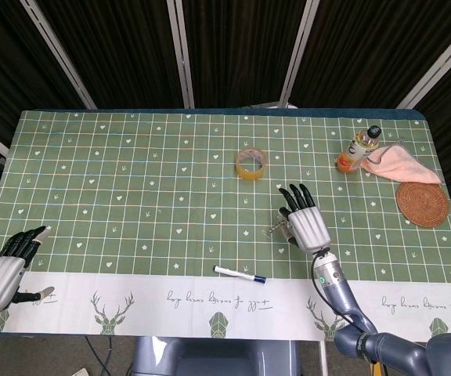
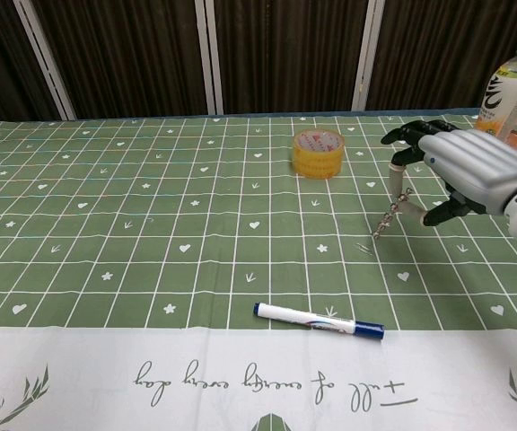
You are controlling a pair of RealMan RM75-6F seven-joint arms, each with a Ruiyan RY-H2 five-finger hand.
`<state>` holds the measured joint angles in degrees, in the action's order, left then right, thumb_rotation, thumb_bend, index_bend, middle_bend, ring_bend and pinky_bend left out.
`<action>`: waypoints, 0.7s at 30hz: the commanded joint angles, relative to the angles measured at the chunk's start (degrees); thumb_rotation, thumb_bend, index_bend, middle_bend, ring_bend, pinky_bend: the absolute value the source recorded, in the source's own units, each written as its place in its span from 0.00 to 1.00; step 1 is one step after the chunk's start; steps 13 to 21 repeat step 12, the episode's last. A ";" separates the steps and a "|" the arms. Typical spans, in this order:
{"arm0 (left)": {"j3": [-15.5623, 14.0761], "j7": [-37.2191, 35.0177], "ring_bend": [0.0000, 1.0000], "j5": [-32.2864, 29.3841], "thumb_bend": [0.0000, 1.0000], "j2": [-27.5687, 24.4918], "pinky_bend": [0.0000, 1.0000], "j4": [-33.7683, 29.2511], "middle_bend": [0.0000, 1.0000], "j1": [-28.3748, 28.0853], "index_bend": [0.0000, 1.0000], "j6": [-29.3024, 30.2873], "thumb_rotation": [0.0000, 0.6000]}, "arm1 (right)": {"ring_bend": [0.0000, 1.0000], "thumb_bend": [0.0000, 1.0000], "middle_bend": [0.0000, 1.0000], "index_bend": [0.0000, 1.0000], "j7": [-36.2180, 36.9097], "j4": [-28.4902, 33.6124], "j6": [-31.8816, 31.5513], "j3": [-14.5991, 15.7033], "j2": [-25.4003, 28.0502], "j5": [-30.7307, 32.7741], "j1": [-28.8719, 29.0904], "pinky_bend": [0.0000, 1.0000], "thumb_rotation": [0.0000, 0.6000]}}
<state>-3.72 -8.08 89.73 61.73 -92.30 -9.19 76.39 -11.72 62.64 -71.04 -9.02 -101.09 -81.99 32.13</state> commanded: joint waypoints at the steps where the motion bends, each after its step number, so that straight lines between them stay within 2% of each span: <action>1: -0.02 0.09 0.00 0.07 0.08 -0.01 0.00 -0.01 0.00 0.01 0.00 0.04 1.00 | 0.00 0.35 0.11 0.59 -0.14 -0.04 0.09 0.08 0.02 0.06 -0.08 0.04 1.00; 21: 0.06 0.14 0.00 -0.02 0.08 -0.02 0.00 -0.09 0.00 0.03 0.00 0.04 1.00 | 0.00 0.35 0.11 0.59 -0.44 0.01 0.55 -0.11 -0.37 0.61 -0.19 0.04 1.00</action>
